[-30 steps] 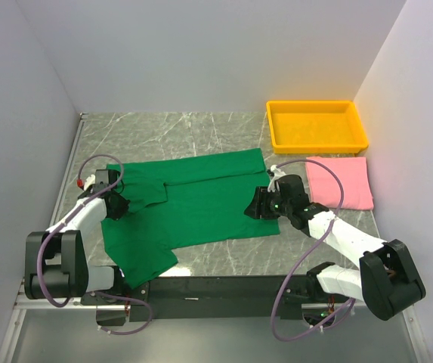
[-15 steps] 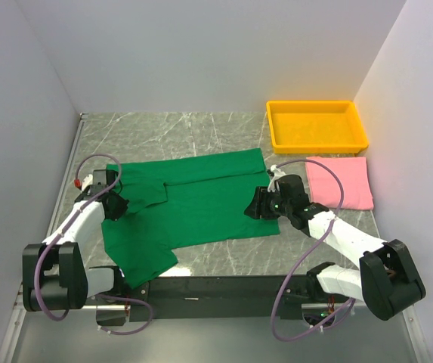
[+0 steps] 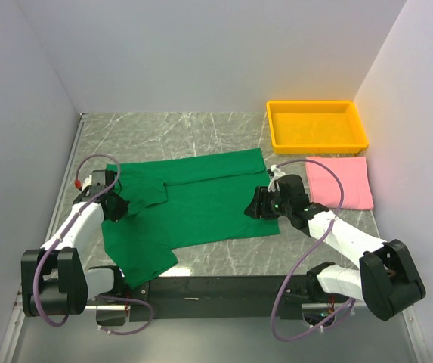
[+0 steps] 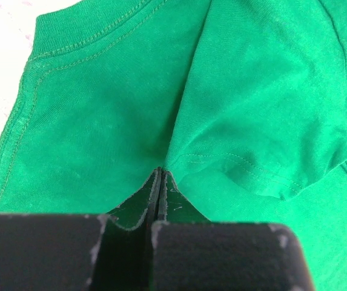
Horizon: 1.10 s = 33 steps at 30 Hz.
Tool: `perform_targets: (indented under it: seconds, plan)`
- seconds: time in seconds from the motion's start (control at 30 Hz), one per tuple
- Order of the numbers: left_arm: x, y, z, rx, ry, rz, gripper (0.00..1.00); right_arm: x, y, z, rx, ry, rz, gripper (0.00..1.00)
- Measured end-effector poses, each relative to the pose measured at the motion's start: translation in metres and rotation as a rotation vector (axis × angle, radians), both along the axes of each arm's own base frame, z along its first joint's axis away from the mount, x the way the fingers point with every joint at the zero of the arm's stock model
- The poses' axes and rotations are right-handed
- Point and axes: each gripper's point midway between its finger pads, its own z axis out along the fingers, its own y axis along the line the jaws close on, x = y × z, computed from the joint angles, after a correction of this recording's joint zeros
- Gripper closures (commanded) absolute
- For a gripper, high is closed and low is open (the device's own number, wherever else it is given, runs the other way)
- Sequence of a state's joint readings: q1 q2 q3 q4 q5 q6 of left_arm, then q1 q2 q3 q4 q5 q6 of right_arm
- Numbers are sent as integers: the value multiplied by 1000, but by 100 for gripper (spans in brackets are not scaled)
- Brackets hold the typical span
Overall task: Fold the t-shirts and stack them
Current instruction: Fold the tshirt
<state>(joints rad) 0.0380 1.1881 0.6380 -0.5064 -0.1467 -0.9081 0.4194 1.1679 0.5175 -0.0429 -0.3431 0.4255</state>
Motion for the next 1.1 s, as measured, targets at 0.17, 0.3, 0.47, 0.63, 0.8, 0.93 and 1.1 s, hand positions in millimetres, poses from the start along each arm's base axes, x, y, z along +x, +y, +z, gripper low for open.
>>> perform_targets:
  seconds: [0.17, 0.3, 0.47, 0.63, 0.8, 0.93, 1.1]
  plan:
    - [-5, 0, -5, -1, 16, -1, 99, 2, 4, 2, 20, -7, 11, 44]
    - [-6, 0, -6, 4, 20, -2, 99, 3, 19, 1, 81, 26, 38, 48]
    - [-7, 4, -7, 25, 29, -9, 99, 11, 70, 9, 162, 76, 130, 52]
    - [-7, 7, -7, 53, 34, -27, 99, 39, 142, 31, 259, 49, 214, 56]
    - [-6, 8, -7, 63, 38, -46, 99, 62, 202, 23, 311, 45, 266, 56]
    - [-6, 8, -9, 65, 45, -54, 99, 74, 235, 1, 319, 65, 290, 56]
    - [-5, 8, -9, 65, 45, -58, 99, 77, 259, -28, 324, 106, 305, 57]
